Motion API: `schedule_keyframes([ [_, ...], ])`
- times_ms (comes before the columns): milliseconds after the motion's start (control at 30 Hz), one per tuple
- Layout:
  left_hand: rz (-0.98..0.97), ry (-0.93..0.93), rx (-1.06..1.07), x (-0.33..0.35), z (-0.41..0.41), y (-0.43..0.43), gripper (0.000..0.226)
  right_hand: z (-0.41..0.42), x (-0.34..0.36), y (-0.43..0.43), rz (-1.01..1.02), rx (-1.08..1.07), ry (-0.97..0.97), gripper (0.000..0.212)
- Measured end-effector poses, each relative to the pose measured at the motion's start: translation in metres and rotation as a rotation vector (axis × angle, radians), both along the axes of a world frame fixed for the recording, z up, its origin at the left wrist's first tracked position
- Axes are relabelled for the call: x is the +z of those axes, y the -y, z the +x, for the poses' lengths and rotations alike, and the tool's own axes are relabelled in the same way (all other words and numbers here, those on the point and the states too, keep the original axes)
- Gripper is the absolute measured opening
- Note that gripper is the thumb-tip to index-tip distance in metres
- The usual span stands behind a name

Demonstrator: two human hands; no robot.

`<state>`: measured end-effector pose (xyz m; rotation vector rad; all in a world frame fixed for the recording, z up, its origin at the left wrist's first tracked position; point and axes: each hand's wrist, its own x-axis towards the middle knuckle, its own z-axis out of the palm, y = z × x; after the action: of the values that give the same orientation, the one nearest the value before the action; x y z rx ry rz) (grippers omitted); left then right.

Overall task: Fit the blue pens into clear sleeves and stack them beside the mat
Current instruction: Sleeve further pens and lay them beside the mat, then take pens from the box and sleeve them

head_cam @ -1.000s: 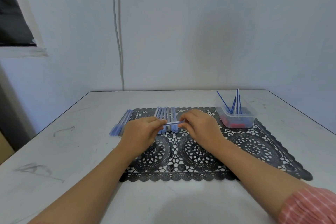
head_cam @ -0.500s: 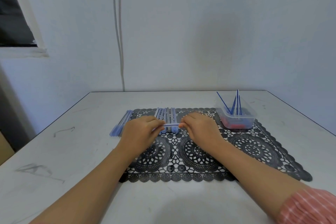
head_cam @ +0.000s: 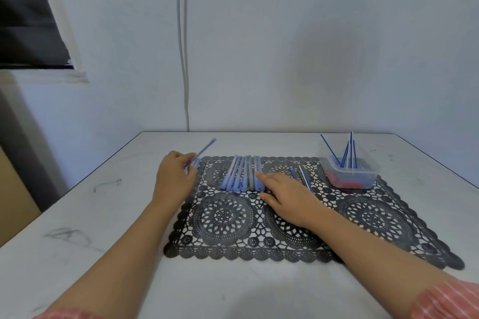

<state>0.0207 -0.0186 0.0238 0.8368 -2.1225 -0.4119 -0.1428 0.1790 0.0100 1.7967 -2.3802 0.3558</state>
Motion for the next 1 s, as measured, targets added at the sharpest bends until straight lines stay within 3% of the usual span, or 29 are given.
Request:
schedule_keyframes([
  [133, 0.284, -0.004, 0.145, -0.008, 0.011, 0.024, 0.04, -0.003, -0.002, 0.002, 0.058, 0.005, -0.038, 0.051],
  [300, 0.39, 0.001, 0.228, -0.022, 0.017, 0.043, 0.034, -0.004, -0.001, 0.002, 0.047, 0.011, -0.031, 0.051],
  [700, 0.396, -0.025, 0.145, -0.023, 0.013, 0.039, 0.04, 0.001, 0.003, 0.0, 0.045, -0.008, -0.015, 0.05],
  [900, 0.343, -0.035, 0.131, -0.022, 0.013, 0.04, 0.038, 0.0, 0.005, -0.002, -0.063, -0.042, 0.035, 0.04],
  [1000, 0.269, 0.046, 0.147, -0.022, 0.015, 0.039, 0.037, -0.002, 0.004, -0.002, -0.074, -0.036, 0.055, 0.031],
])
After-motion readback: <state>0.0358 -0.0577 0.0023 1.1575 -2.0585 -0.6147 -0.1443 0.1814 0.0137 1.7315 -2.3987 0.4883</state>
